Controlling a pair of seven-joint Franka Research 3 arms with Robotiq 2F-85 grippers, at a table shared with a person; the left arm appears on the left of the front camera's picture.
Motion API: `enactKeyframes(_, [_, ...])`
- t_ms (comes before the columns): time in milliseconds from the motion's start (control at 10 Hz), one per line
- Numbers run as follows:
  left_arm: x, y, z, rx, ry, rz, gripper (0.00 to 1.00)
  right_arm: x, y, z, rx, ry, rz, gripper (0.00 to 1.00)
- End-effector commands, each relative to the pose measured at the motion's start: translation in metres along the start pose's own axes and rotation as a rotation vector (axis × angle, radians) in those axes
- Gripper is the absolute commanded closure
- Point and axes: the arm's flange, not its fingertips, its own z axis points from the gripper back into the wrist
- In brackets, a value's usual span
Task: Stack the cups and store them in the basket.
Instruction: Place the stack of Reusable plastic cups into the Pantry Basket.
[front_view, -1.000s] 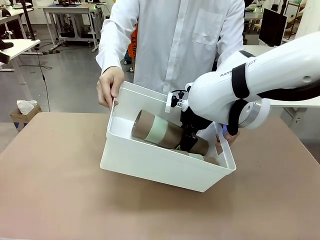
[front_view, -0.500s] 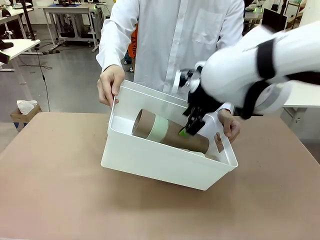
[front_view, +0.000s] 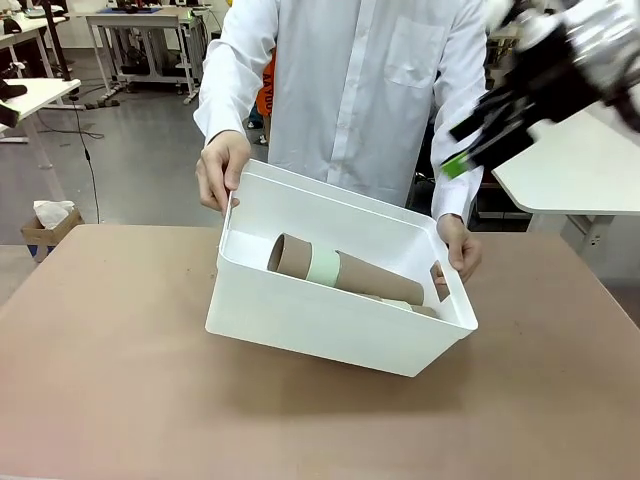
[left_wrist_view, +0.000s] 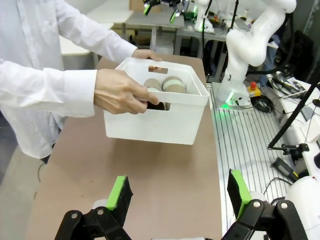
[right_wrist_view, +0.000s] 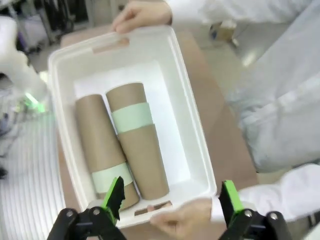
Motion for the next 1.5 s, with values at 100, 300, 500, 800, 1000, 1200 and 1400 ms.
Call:
enactKeyframes(100, [0.004, -0.002, -0.001, -0.003, -0.012, 0.004, 0.0, -0.065, -0.003, 0.068, 0.024, -0.173, -0.009, 0.0])
enactKeyframes(300, [0.004, -0.002, -0.001, -0.003, -0.012, 0.004, 0.0, -0.102, -0.003, 0.092, 0.01, -0.195, 0.005, 0.0])
enactKeyframes(500, [0.004, -0.002, -0.001, -0.003, -0.012, 0.004, 0.0, -0.131, -0.004, 0.102, 0.04, -0.212, 0.039, 0.0])
enactKeyframes(800, [0.004, -0.002, -0.001, -0.003, -0.012, 0.004, 0.0, -0.122, -0.003, 0.104, 0.017, -0.198, 0.004, 0.0])
enactKeyframes(1000, [0.004, -0.002, -0.001, -0.003, -0.012, 0.004, 0.0, -0.122, -0.003, 0.104, 0.017, -0.198, 0.004, 0.0])
enactKeyframes(1200, [0.004, -0.002, -0.001, -0.003, -0.012, 0.004, 0.0, -0.122, -0.003, 0.104, 0.017, -0.198, 0.004, 0.0])
enactKeyframes(1400, [0.004, -0.002, -0.001, -0.003, -0.012, 0.004, 0.0, -0.122, -0.003, 0.104, 0.017, -0.198, 0.004, 0.0])
